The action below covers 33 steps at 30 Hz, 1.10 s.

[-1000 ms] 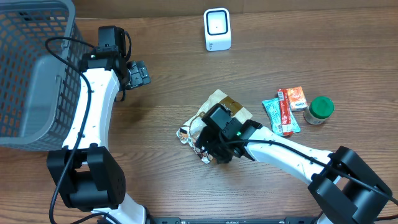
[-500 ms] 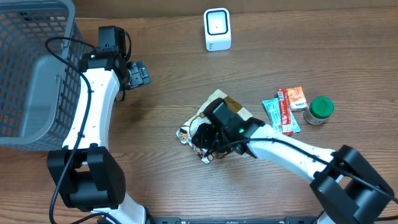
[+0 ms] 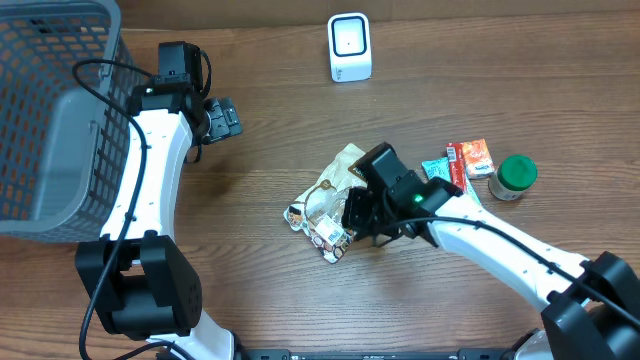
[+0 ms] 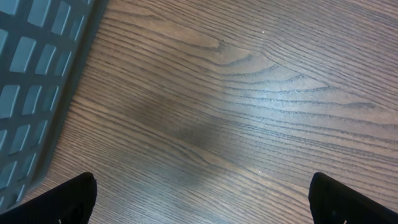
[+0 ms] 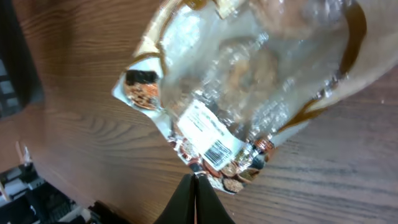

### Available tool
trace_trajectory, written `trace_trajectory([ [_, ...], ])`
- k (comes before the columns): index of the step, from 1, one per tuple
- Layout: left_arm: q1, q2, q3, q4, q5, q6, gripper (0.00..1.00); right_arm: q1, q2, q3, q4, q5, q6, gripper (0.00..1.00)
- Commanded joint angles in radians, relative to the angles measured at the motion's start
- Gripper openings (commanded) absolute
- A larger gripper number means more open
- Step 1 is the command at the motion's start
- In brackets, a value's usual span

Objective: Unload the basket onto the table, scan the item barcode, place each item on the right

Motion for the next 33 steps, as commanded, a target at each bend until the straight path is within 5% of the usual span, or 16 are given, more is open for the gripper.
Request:
trace_trajectory([
  [1,-0.003,0.010,0.004,0.001,-0.014,0.001,1.00,0.049,-0.007,-0.056,-0.005,0.087,0.106,0.04],
  [15,-0.003,0.010,0.004,0.001,-0.014,0.001,1.00,0.227,0.006,-0.148,0.119,0.301,0.446,0.04],
  [26,-0.003,0.010,0.004,0.001,-0.014,0.001,1.00,0.233,0.103,-0.148,0.127,0.301,0.575,0.04],
  [33,-0.003,0.010,0.004,0.002,-0.013,0.001,0.99,0.233,0.124,-0.146,0.336,0.272,0.534,0.04],
])
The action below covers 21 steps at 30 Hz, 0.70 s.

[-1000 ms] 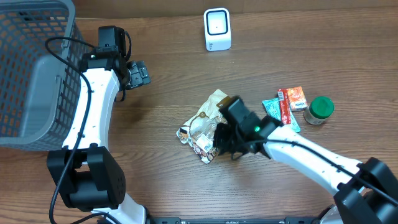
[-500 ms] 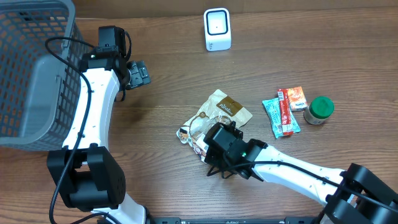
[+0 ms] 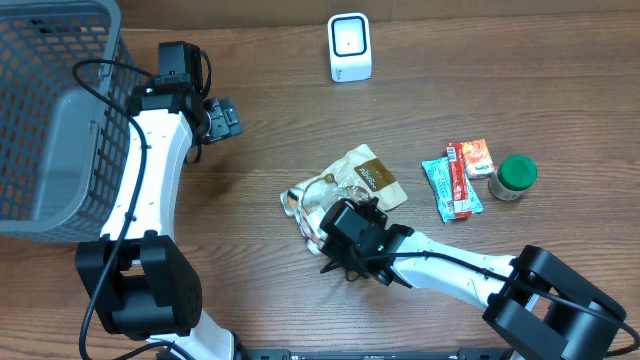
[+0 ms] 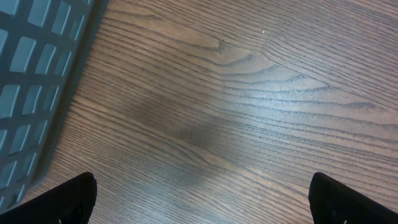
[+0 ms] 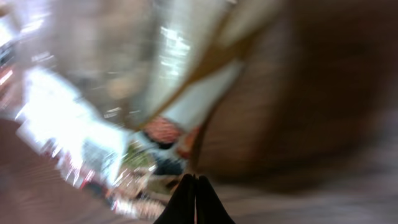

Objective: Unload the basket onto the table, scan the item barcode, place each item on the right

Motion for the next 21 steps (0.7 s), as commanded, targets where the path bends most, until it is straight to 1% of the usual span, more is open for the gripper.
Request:
trace_trajectory([
  [1,-0.003,0.010,0.004,0.001,-0.014,0.001,1.00,0.002,0.001,0.002,0.075,-0.014,-0.044,0.04],
  [3,-0.003,0.010,0.004,0.001,-0.013,0.001,1.00,0.000,-0.002,0.005,0.087,-0.016,-0.088,0.04],
  [6,-0.003,0.010,0.004,0.001,-0.013,0.001,1.00,-0.013,-0.029,0.008,0.051,-0.064,-0.151,0.04],
  [9,-0.003,0.010,0.004,0.001,-0.013,0.001,1.00,-0.044,-0.097,0.012,0.047,-0.137,-0.306,0.04],
  [12,-0.003,0.010,0.004,0.001,-0.014,0.001,1.00,-0.086,-0.185,0.042,0.005,-0.138,-0.473,0.04],
  [13,-0.003,0.010,0.004,0.001,-0.013,0.001,0.99,-0.103,-0.211,0.055,-0.019,-0.139,-0.525,0.09],
  [14,-0.003,0.010,0.004,0.001,-0.013,0.001,1.00,-0.123,-0.238,0.068,-0.052,-0.139,-0.579,0.15],
  [15,-0.003,0.010,0.004,0.001,-0.014,0.001,1.00,-0.147,-0.265,0.077,-0.087,-0.139,-0.624,0.32],
  [16,-0.003,0.010,0.004,0.001,-0.013,0.001,1.00,-0.165,-0.285,0.080,-0.110,-0.139,-0.647,0.43],
  [18,-0.003,0.010,0.004,0.003,-0.013,0.000,1.00,-0.216,-0.335,0.080,-0.176,-0.139,-0.675,0.49],
  [20,-0.003,0.010,0.004,0.013,-0.012,0.000,1.00,-0.257,-0.372,0.080,-0.225,-0.139,-0.706,0.53],
  [21,-0.003,0.010,0.004,0.017,-0.012,0.000,1.00,-0.275,-0.386,0.080,-0.245,-0.139,-0.745,0.53],
])
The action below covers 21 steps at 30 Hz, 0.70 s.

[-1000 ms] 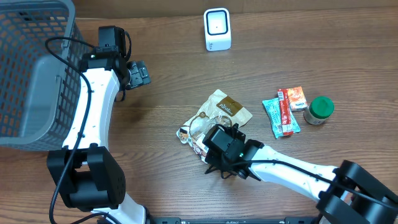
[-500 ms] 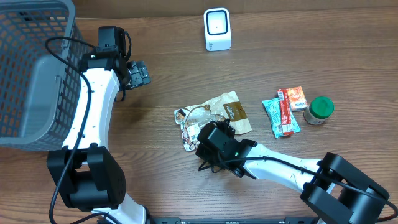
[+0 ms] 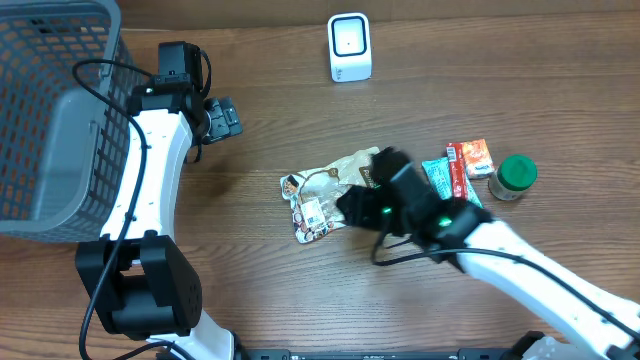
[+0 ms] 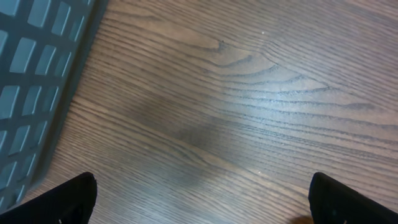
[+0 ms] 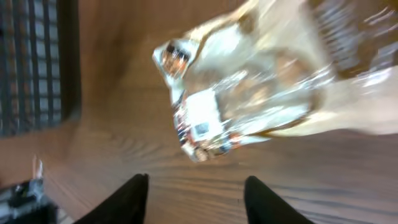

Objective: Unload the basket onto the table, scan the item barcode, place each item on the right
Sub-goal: 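Drag the pouch right with the right gripper as the left gripper approaches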

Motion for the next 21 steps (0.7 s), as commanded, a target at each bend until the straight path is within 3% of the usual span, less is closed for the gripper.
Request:
trace_trajectory([
  [1,-0.003,0.010,0.004,0.014,-0.009,-0.002,1.00,-0.062,-0.053,0.013,-0.044,-0.002,-0.185,0.53],
  [5,-0.003,0.010,0.004,-0.021,0.185,-0.006,1.00,-0.140,-0.054,0.013,-0.103,-0.047,-0.287,0.62],
  [7,-0.003,0.013,0.004,-0.028,0.317,0.004,0.98,-0.181,-0.047,0.013,-0.134,-0.087,-0.354,0.71],
  [10,-0.018,0.013,-0.006,-0.068,0.504,0.048,0.75,-0.232,-0.031,0.013,-0.160,-0.148,-0.469,0.80],
  [12,-0.050,0.013,-0.029,-0.101,0.537,0.050,0.65,-0.258,-0.008,0.014,-0.164,-0.200,-0.526,0.81],
  [21,-0.237,0.013,-0.176,-0.113,0.464,0.045,0.65,-0.267,0.137,0.069,-0.180,-0.241,-0.581,0.87],
])
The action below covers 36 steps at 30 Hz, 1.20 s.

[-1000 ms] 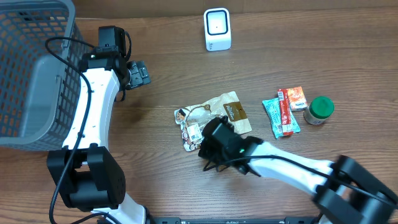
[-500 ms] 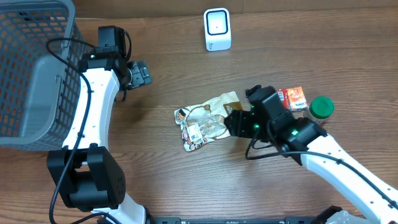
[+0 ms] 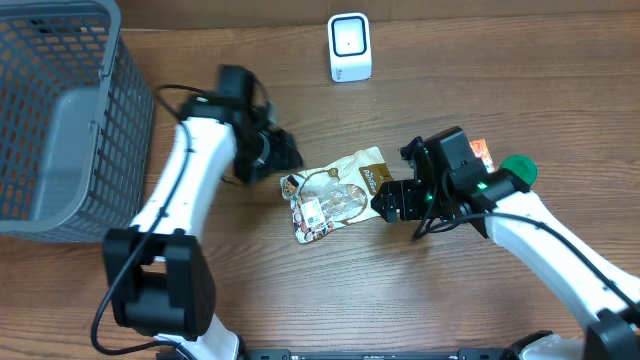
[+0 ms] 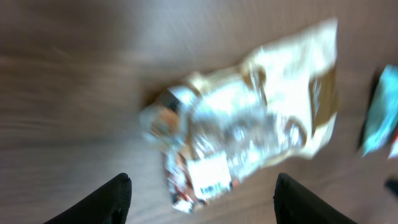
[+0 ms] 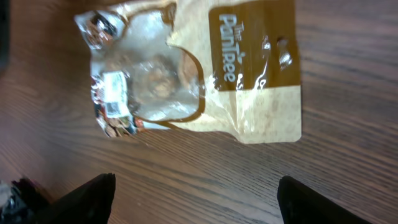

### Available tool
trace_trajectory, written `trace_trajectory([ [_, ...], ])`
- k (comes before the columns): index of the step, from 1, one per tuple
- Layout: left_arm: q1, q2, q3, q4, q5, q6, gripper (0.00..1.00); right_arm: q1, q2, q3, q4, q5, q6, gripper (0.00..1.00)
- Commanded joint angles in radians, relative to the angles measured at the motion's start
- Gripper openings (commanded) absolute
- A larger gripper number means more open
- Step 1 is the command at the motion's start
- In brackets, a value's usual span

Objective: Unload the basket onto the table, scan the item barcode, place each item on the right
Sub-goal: 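Drag the pouch right with the right gripper as the left gripper approaches, then grasp the brown pouch's left end with the left gripper, holding with both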

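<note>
The item, a clear and tan snack bag, lies flat mid-table with its white barcode label facing up. The white scanner stands at the far edge. My left gripper hovers open at the bag's left end. In the left wrist view the bag and label are blurred ahead of that gripper. My right gripper is open at the bag's right end. The right wrist view shows the bag beyond that gripper, with bare wood between its fingers.
A grey mesh basket fills the left side. A green-lidded jar and a red box sit at the right, partly behind my right arm. A teal packet shows at the left wrist view's right edge.
My left arm has left its place by the basket and now hovers at the bag's left end. My right gripper, still open, has drawn back toward the bag's right end.
My right gripper was shut at the bag's near end, then shut lower down beside it with the bag shifted. It then stood open over the bag, label up. The left arm stayed by the basket throughout and now reaches the bag.
</note>
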Motion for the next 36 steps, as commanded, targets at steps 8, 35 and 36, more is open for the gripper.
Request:
trace_trajectory([
  [8,-0.072,0.013,-0.159,0.099,-0.032,-0.060,0.67,-0.002,0.125,0.196,-0.047,-0.034,-0.081,0.90],
  [35,-0.078,0.019,-0.357,0.348,-0.045,-0.101,0.72,-0.003,0.281,0.196,0.048,0.037,-0.080,1.00],
  [36,-0.079,0.021,-0.360,0.348,-0.046,-0.101,0.72,-0.003,0.281,0.195,0.048,0.037,-0.080,1.00],
])
